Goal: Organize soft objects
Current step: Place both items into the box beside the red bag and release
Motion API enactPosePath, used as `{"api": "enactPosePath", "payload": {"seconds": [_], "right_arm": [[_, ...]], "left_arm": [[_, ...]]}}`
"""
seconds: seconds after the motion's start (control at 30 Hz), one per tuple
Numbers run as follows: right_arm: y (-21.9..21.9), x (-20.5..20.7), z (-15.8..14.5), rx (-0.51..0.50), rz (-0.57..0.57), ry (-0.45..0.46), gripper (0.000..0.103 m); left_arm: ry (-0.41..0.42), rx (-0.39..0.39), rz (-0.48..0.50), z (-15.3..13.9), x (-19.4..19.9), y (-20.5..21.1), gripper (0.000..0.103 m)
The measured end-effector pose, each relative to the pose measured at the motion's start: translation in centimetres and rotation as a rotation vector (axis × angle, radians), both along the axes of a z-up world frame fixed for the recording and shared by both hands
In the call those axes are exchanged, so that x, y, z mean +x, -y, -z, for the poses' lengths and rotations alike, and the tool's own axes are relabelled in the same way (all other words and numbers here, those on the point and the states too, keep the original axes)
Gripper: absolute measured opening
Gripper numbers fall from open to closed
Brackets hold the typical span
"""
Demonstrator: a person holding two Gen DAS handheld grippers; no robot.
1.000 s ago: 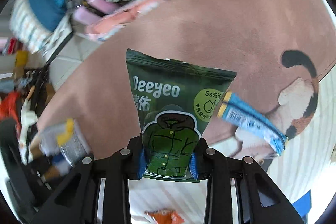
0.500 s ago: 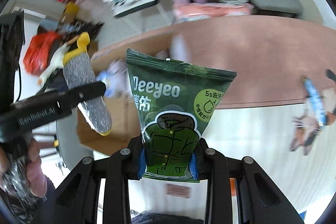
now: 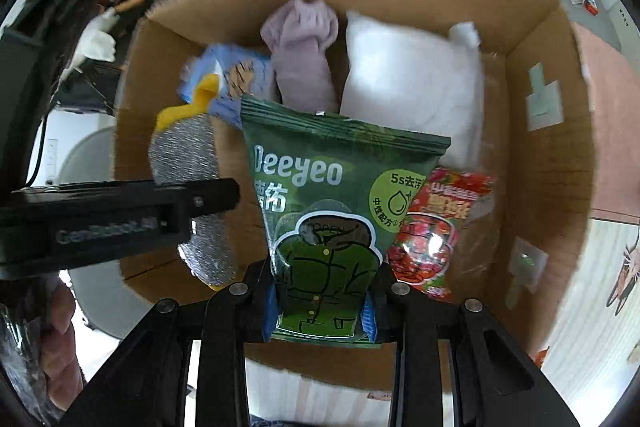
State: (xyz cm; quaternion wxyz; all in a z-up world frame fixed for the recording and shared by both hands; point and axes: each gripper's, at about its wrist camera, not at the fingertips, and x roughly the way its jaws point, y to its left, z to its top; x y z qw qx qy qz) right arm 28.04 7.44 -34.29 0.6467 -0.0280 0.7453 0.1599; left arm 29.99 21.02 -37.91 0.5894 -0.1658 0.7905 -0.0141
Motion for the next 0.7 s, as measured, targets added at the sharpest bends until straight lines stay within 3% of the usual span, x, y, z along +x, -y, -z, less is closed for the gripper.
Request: {"api": "enactPosePath", "payload": {"seconds": [0.2, 0.33, 0.37, 0.43, 0.47, 0.5, 0.7], "right_arm": [[-1.4, 0.4, 2.5, -0.052, -0.013, -0.019, 0.034], [-1.6, 0.7, 3.7, -0.059, -0.016, -0.050, 0.035], [-1.6, 0.7, 3.9, -0.072, -0.017, -0.057, 0.040], [-1.5, 0.6, 3.7, -0.086, -0.010, -0.057, 0.065], [-1.4, 0.6, 3.3, -0.087, -0.011, -0.044, 0.083], [-1.4, 0.5, 2.8, -0.094, -0.018, -0.031, 0.087], [0.0, 0.6, -0.5, -0.128, -0.013, 0.018, 0.087]], "left_arm": [[-0.037, -0.036, 0.025, 2.1, -0.6, 0.7, 0.050], [-0.059, -0.110, -0.020, 2.8, -0.9, 1.0, 0.052], [-0.066, -0.111, -0.031, 2.7, -1.0, 1.0, 0.053], [-0.056, -0.097, -0.035, 2.3, -1.1, 0.9, 0.061], [-0.043, -0.080, -0.025, 1.8, -1.1, 0.7, 0.061], [-0.027, -0.059, -0.014, 1.2, -1.2, 0.7, 0.062], [0.049, -0.011, 0.000, -3.0, -1.8, 1.6, 0.062]]}}
